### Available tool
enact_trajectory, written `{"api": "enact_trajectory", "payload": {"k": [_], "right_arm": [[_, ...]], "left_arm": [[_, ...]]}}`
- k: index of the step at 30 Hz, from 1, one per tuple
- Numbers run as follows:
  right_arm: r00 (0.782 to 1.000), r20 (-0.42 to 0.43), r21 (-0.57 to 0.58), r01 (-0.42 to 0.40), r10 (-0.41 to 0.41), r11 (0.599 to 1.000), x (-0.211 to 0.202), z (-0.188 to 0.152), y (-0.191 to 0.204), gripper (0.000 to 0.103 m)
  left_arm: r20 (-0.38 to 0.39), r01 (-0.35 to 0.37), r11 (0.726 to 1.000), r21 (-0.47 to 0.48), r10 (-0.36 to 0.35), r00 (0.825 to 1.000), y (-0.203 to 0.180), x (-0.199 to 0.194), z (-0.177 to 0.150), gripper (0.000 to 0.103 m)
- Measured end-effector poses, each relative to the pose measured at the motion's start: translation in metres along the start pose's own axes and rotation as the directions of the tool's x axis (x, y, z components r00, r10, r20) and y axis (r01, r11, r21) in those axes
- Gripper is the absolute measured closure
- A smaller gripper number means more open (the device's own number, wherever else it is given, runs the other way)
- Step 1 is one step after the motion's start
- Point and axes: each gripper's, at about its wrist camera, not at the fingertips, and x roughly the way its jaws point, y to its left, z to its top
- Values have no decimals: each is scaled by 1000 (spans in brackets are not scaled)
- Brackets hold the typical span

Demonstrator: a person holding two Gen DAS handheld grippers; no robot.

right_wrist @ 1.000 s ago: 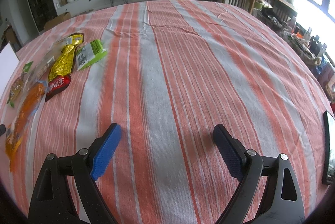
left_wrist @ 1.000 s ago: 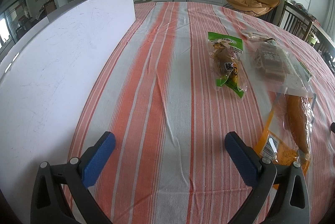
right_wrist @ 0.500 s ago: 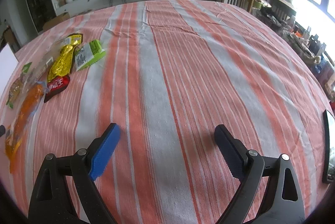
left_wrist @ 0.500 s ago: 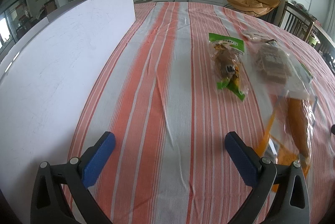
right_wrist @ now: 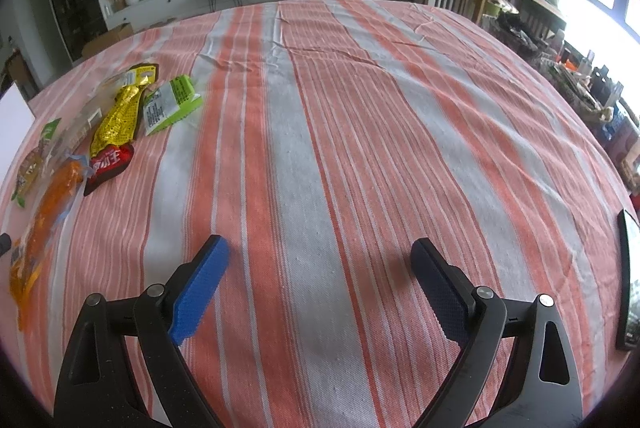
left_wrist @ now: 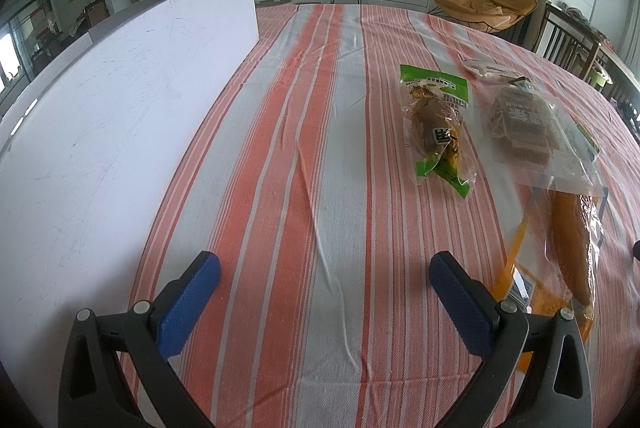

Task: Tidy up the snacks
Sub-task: 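Return both tools over the remaining snack packets and hold open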

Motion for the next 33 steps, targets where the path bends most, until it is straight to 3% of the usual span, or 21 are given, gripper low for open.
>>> {"api": "enact_trajectory", "payload": {"k": [33], "right_arm": [[1000,-10,-20,-18,17,1000,-1,0,1,8]], "left_arm": [[1,9,1000,3,-9,1000,3,-1,0,0]]}}
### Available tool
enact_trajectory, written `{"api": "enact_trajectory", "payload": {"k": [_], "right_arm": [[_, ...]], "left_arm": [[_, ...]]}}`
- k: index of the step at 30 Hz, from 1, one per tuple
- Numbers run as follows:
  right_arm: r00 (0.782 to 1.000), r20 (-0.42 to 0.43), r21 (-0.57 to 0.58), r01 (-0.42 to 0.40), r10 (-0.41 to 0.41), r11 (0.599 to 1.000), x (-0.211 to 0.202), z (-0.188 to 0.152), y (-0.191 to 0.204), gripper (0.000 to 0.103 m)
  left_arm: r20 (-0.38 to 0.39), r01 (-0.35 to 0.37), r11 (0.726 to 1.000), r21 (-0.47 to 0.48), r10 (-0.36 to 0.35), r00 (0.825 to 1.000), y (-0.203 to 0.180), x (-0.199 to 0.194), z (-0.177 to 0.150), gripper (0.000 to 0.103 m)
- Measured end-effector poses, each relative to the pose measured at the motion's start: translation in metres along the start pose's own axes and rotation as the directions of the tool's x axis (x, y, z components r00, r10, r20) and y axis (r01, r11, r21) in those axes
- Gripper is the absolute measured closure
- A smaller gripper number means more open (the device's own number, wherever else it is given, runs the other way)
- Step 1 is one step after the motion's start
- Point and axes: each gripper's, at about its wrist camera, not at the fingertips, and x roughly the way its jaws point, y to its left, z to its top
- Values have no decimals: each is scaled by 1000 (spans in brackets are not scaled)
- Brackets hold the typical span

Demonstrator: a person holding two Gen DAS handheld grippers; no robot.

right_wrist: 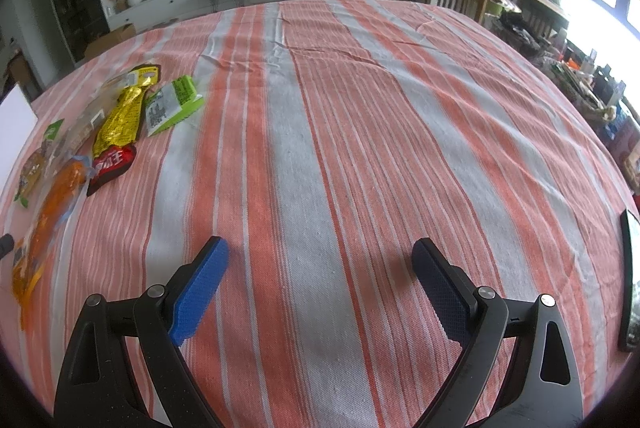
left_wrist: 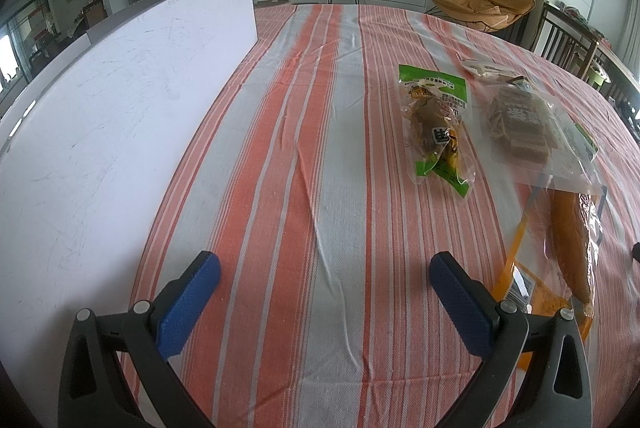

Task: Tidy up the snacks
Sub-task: 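Return both tools over the remaining snack packets and hold open, then grasp the orange sausage packet with the right tool while the left tool grasps the green-labelled bag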

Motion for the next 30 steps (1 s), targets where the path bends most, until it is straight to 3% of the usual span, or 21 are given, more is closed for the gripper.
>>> {"api": "enact_trajectory", "payload": {"k": [3,5,7,8,11,13,15,16,17,18,19,20,23,28,30], "right_arm": [[998,-42,-8,-42,41,999,-9,12,13,10],[988,-9,50,-154,155,987,-24,24,28,10],[962,-31,81,-268,271,960,-30,39,57,10],[950,-85,35,-299,301,954,-27,47,88,10],[928,-248,-48,-297,277,954,-10,48,148,10],[916,-289,-32,-299,277,954,0,40,176,10],[937,-286,-98,-235,199,967,12,33,206,9],[959,-250,-167,-181,136,969,15,30,218,11],[971,-202,-192,-166,127,967,15,28,220,12],[974,-177,-185,-175,143,967,14,26,215,16],[979,-142,-194,-170,144,966,9,23,207,38],[981,-125,-210,-171,147,963,6,22,201,52],[977,-142,-234,-189,159,954,-3,13,161,53],[989,-81,-183,-138,125,973,-21,-9,64,51],[981,-51,-141,-191,185,971,-23,-16,38,48]], "left_arm": [[0,-1,1000,0,1,1000,0,0,0,0],[0,-1,1000,0,1,1000,0,0,0,0],[0,0,1000,0,0,1000,0,0,0,0],[0,-1,1000,0,1,1000,0,0,0,0],[0,-1,1000,0,1,1000,0,0,0,0],[0,0,1000,0,0,1000,0,0,-1,0],[1,0,1000,0,0,1000,0,-1,-1,0],[0,0,1000,0,0,1000,0,-1,-1,0],[0,0,1000,0,0,1000,0,-1,-1,0],[0,0,1000,-1,0,1000,0,0,-1,0],[1,0,1000,-1,0,1000,0,-1,-1,0],[1,0,1000,-1,0,1000,0,-1,0,0],[1,0,1000,-1,0,1000,0,-1,-1,0],[1,0,1000,0,0,1000,0,-1,-1,0],[1,-1,1000,0,1,1000,0,-1,-1,0]]}}
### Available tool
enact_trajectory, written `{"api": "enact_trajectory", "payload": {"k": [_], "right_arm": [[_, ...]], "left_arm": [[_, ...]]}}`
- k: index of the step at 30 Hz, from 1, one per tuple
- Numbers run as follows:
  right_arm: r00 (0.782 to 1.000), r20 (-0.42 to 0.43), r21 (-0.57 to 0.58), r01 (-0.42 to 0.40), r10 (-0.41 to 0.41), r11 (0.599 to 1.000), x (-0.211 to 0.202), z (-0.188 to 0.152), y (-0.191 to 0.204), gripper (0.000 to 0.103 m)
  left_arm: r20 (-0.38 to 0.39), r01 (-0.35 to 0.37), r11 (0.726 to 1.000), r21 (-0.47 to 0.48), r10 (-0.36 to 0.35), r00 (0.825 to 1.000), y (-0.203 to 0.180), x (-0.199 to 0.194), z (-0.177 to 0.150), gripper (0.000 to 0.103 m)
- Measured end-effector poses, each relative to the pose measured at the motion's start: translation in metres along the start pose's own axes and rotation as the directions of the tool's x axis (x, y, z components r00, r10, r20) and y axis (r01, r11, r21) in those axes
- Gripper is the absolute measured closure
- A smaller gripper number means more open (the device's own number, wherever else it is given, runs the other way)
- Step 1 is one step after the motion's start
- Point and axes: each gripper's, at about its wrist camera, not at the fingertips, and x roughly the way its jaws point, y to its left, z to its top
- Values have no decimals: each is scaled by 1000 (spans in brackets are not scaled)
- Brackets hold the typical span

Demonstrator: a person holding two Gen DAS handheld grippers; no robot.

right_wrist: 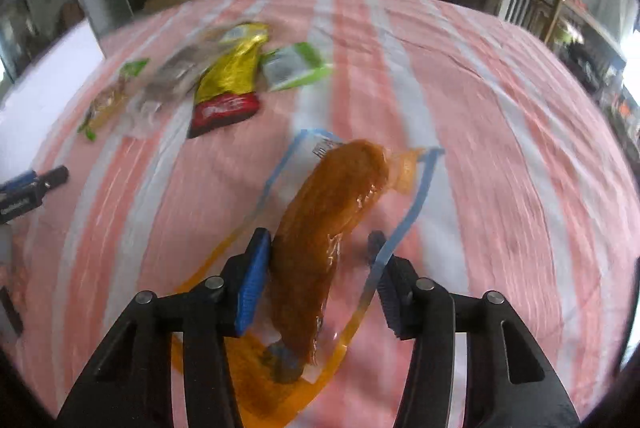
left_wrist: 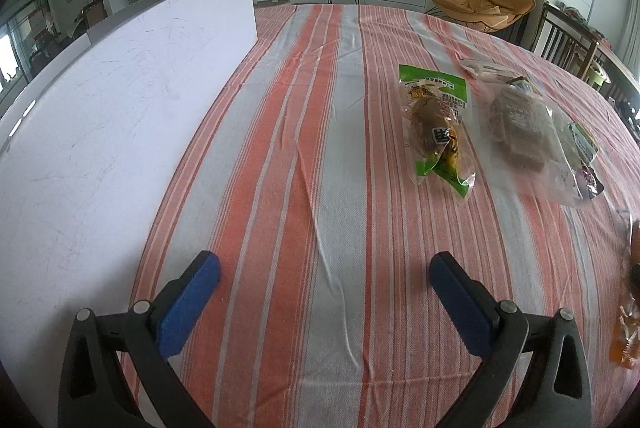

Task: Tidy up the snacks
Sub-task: 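Grasp the orange sausage packet with the right tool while the left tool grasps the green-labelled bag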

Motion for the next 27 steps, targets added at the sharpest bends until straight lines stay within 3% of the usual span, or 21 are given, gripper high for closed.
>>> {"api": "enact_trajectory", "payload": {"k": [2,5,8,11,14,15,17,18,19,20,23,27], "right_arm": [[998,40,21,-43,43,999,-4,-7,-11,30],[996,78,2,-39,39,999,-6,-15,-9,22],[997,70,-8,-21,22,1000,-9,-16,-4,21],[998,65,-20,-3,4,1000,-3,-16,-6,21],[998,58,-36,26,-24,999,-1,-15,-5,20],[998,56,-40,34,-32,999,1,-15,-4,20],[998,55,-39,37,-35,999,1,-15,-4,19],[998,55,-38,36,-34,999,2,-14,-4,19],[998,55,-37,35,-33,999,2,-14,-5,19],[998,55,-38,34,-32,999,2,-14,-5,19],[998,55,-38,36,-34,999,2,-14,-5,19],[998,56,-31,27,-25,999,2,-14,-7,19]], "left_arm": [[0,-1,1000,0,1,1000,0,0,0,0],[-5,-1,1000,1,1,1000,-1,-2,-2,0],[-110,51,997,66,-44,993,-8,1,12,0],[-94,131,984,119,-120,988,-22,-4,36,0],[-110,128,969,210,-107,988,-49,5,68,1],[-115,108,967,231,-83,990,-57,13,77,4],[-128,73,969,236,-43,991,-68,28,93,26],[-140,76,971,228,-44,989,-70,34,96,32],[-156,87,972,219,-53,986,-72,40,100,48],[-172,86,973,212,-50,984,-73,48,102,56],[-124,90,979,182,-68,990,-69,39,91,64],[-145,157,979,133,-137,980,-48,10,50,66]]}}
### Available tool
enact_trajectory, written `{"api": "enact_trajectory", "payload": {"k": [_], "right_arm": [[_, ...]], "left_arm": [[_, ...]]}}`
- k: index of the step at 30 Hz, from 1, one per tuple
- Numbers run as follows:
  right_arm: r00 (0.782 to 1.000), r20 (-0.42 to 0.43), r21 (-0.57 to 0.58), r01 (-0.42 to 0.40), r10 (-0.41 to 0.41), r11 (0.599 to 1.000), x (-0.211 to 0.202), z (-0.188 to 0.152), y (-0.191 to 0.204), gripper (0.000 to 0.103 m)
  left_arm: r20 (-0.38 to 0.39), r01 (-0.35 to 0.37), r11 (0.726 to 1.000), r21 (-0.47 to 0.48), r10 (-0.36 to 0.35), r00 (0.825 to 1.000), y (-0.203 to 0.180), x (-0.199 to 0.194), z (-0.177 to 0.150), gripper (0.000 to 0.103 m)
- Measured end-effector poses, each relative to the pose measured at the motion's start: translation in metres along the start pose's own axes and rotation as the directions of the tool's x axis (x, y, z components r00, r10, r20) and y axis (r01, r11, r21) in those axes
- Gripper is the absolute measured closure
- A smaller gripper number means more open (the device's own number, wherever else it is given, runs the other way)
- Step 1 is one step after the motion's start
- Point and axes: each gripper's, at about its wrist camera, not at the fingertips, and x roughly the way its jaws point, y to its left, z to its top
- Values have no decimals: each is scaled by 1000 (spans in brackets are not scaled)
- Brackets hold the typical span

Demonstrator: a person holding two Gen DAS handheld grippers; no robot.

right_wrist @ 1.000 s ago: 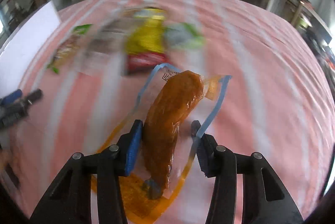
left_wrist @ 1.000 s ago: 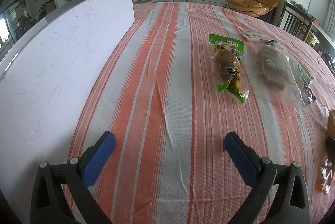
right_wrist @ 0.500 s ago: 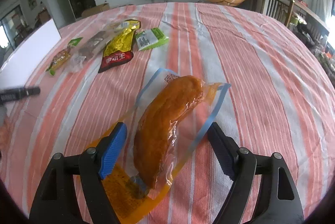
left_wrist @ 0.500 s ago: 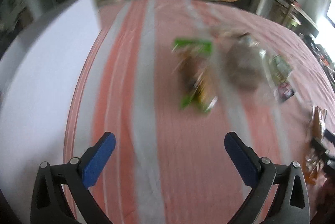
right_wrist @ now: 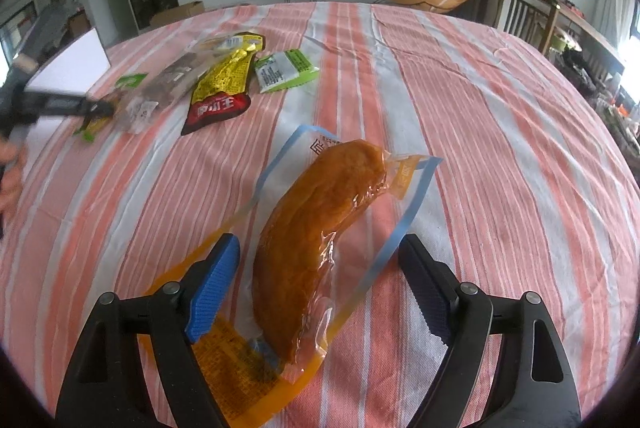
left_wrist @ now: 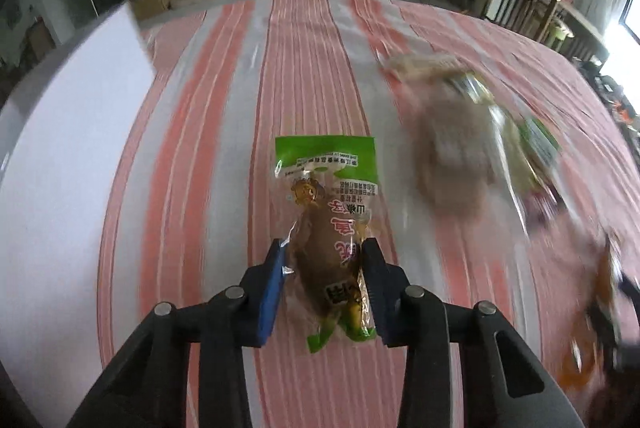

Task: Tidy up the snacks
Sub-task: 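Grasp the orange sausage packet with the right tool while the left tool grasps the green-labelled bag, then carry both packets over the white box and open both tools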

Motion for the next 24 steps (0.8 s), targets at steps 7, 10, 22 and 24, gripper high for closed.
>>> {"api": "enact_trajectory", "payload": {"k": [7,10,22,24], "right_arm": [[996,25,58,-83,82,995,-5,-2,-14,17],[980,45,113,-196,192,974,-6,-1,-29,11],[929,-370,84,64,-29,994,29,50,8,40],[935,-355,103,12,26,995,19,47,3,60]], "left_arm": [[-8,34,999,-5,-34,999,20,-41,-74,28],[46,9,999,31,-11,999,24,-48,-80,13],[12,6,998,60,-7,1000,8,-35,-69,58],[29,102,995,-10,-102,994,24,-42,-70,72]]}}
